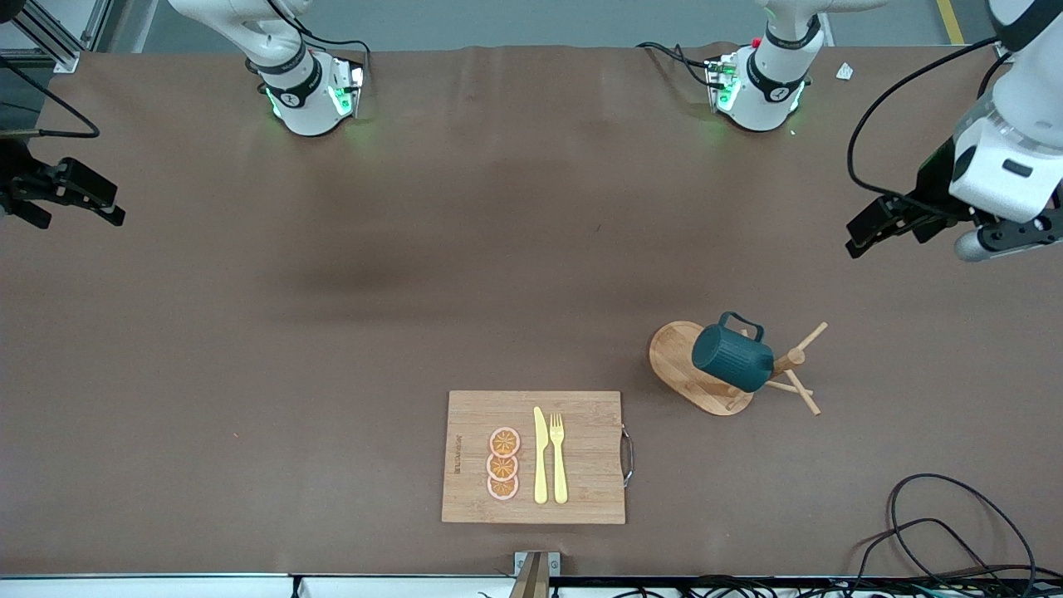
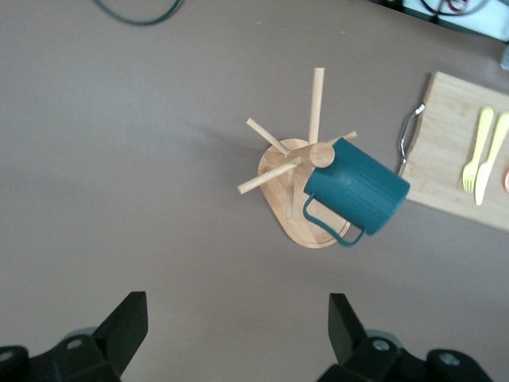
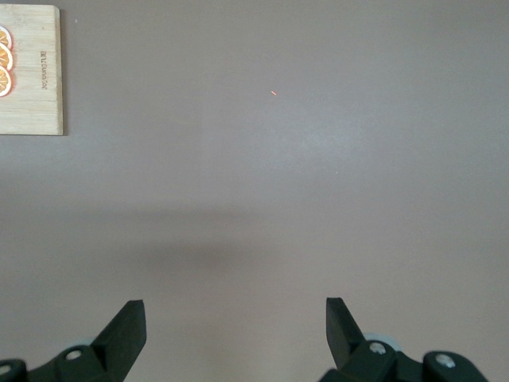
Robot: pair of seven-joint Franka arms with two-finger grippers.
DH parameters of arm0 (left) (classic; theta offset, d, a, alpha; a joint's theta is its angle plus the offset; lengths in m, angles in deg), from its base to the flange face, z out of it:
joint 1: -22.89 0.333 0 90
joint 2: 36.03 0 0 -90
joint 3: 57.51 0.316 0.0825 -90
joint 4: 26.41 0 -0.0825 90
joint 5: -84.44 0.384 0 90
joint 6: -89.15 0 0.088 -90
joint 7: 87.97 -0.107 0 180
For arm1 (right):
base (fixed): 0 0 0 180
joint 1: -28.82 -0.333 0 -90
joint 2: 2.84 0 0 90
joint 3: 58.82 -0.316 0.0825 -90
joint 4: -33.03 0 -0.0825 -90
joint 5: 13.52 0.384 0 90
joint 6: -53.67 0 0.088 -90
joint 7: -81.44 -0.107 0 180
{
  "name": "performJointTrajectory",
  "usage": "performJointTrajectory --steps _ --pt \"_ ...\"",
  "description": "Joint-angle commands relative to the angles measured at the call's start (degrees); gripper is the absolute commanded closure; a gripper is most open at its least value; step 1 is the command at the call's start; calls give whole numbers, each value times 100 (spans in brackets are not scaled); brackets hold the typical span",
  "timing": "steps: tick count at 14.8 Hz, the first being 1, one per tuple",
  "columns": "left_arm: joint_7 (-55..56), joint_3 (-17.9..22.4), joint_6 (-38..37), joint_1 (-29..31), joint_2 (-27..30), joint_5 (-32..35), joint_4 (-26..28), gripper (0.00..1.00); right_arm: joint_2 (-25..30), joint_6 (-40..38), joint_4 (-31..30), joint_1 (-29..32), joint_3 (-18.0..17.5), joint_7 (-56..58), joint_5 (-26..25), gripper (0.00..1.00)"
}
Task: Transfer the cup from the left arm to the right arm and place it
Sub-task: 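Reach the left gripper toward the teal mug on the wooden stand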
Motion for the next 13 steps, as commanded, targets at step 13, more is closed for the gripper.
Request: performJointTrajectory --steps 13 --pt "4221 -165 1701 -183 -1502 -1032 -121 0 56 -51 20 -27 8 -104 47 0"
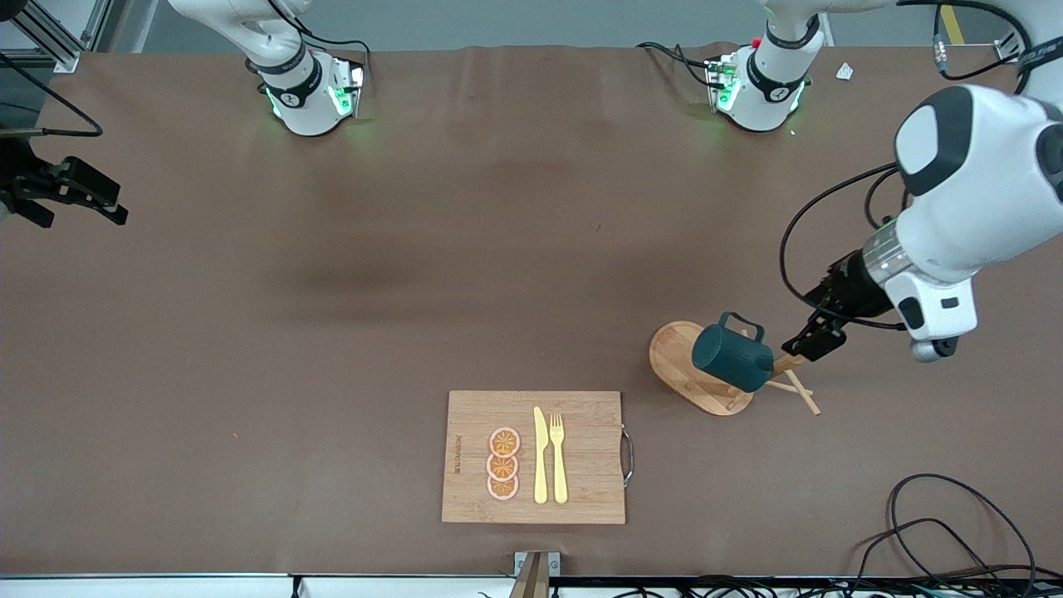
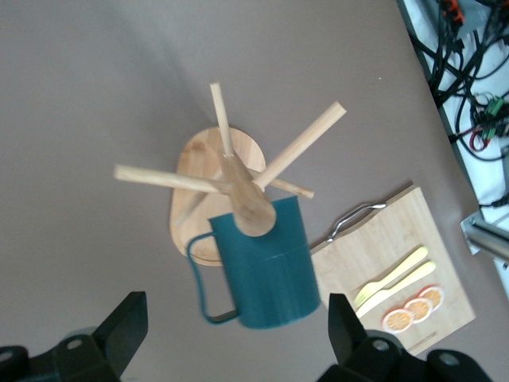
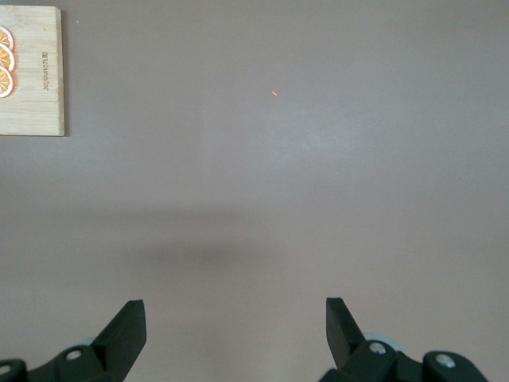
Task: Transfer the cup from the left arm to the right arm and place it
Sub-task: 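Close the left gripper on the teal mug's rim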
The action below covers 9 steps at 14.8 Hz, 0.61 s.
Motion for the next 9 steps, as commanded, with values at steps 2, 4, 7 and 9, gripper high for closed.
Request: performJointTrajectory --steps 2,4,7,9 --pt "268 -28 339 -34 -395 -370 -110 0 56 -56 6 -22 5 -95 55 0" --pt "277 -46 506 -77 -588 -371 -110 0 56 -74 6 -30 5 -95 55 0" --pt "268 -46 770 -113 -843 -344 -119 0 56 -47 6 -39 5 -104 55 0" --pt "277 -46 928 -174 -931 -371 -119 0 56 -39 6 -39 5 -104 55 0"
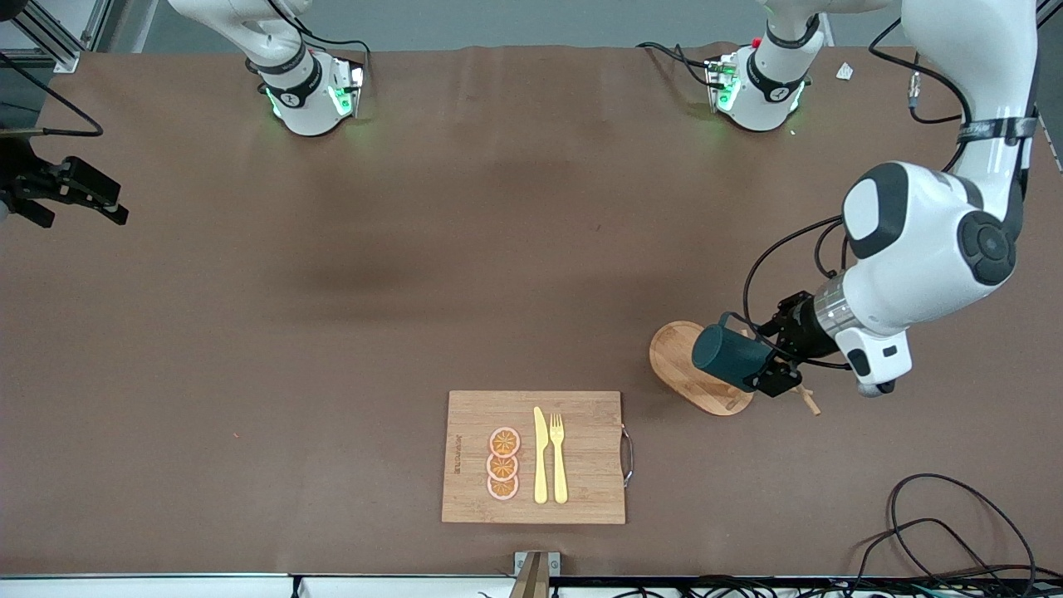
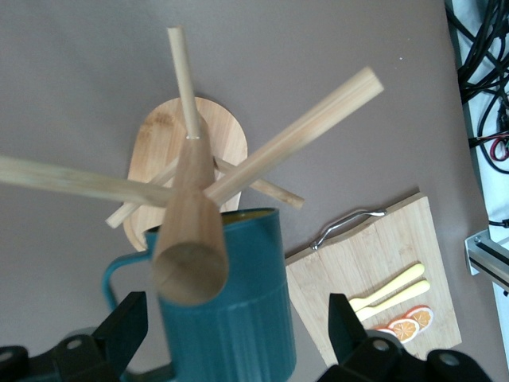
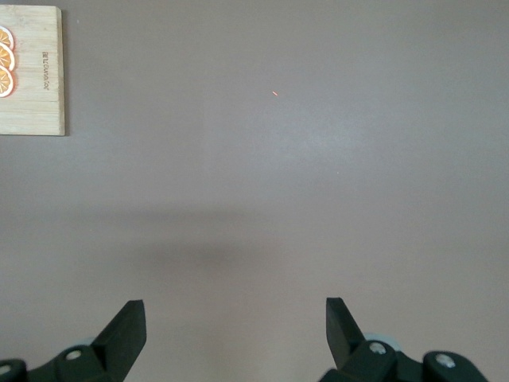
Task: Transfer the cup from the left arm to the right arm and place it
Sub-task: 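Close the left gripper on the teal mug's rim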
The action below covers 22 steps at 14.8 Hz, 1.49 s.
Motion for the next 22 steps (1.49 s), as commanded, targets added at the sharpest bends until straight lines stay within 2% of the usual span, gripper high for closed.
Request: performJointTrajectory --steps 1,11,12,15,16,22 --pt "80 -10 199 -77 -160 -67 -112 0 56 -35 5 -31 5 -104 54 0" --pt "80 -19 420 -139 -380 -199 -104 2 56 -44 5 -31 5 -95 54 0" --pt "80 -19 420 -139 -372 -199 -104 6 56 -44 5 -31 5 -103 54 0" --pt "19 -27 420 -147 -363 -191 -112 33 56 -44 5 -31 5 -104 54 0" --pt "36 -27 420 -147 -354 -191 -121 36 56 -44 5 -31 5 -104 54 0" --pt "150 -255 297 -77 -249 -875 -148 37 48 -44 5 -31 5 -95 54 0"
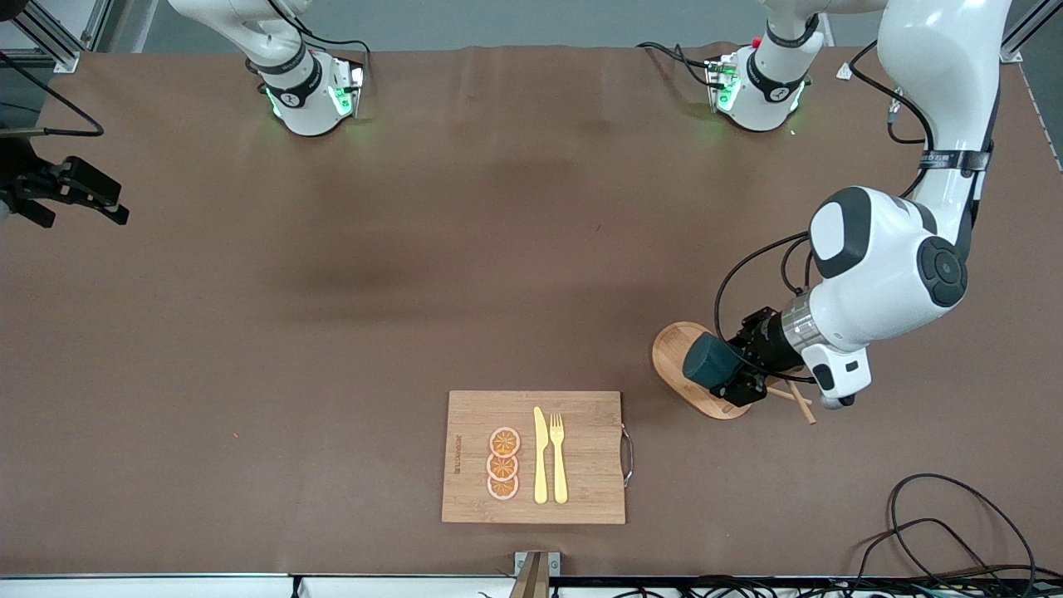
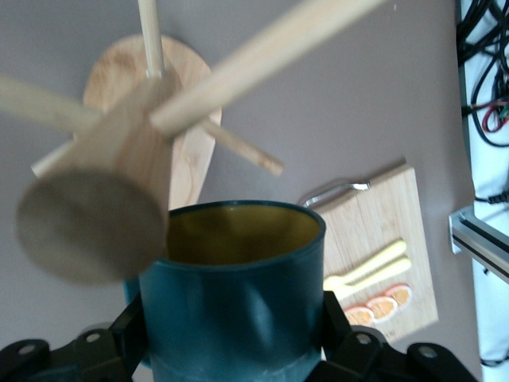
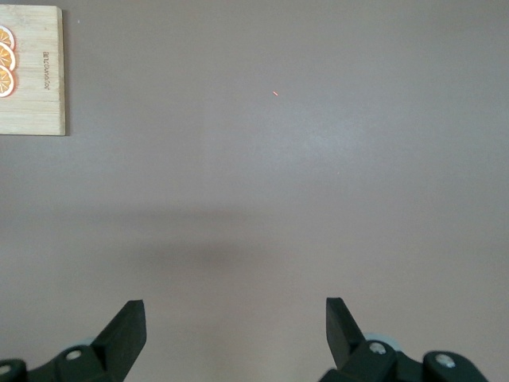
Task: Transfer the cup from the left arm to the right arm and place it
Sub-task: 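Close the left gripper on the teal mug's rim, then lift the teal mug off the stand's peg with the left gripper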
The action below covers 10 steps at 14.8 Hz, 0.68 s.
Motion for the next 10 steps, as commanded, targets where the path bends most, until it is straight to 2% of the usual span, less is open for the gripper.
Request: performJointTrajectory --steps 1,3,6,10 --pt "194 -139 -137 37 106 -343 -27 36 48 -36 5 -18 5 -92 54 0" --pt "414 -157 -261 11 159 -396 -36 36 48 -35 5 -27 5 -101 54 0" --pt "748 -463 -270 63 212 -405 -36 36 48 -35 5 -27 5 -92 54 0" --pt "986 -613 -401 28 387 -397 -53 35 48 -35 13 -27 5 -92 54 0"
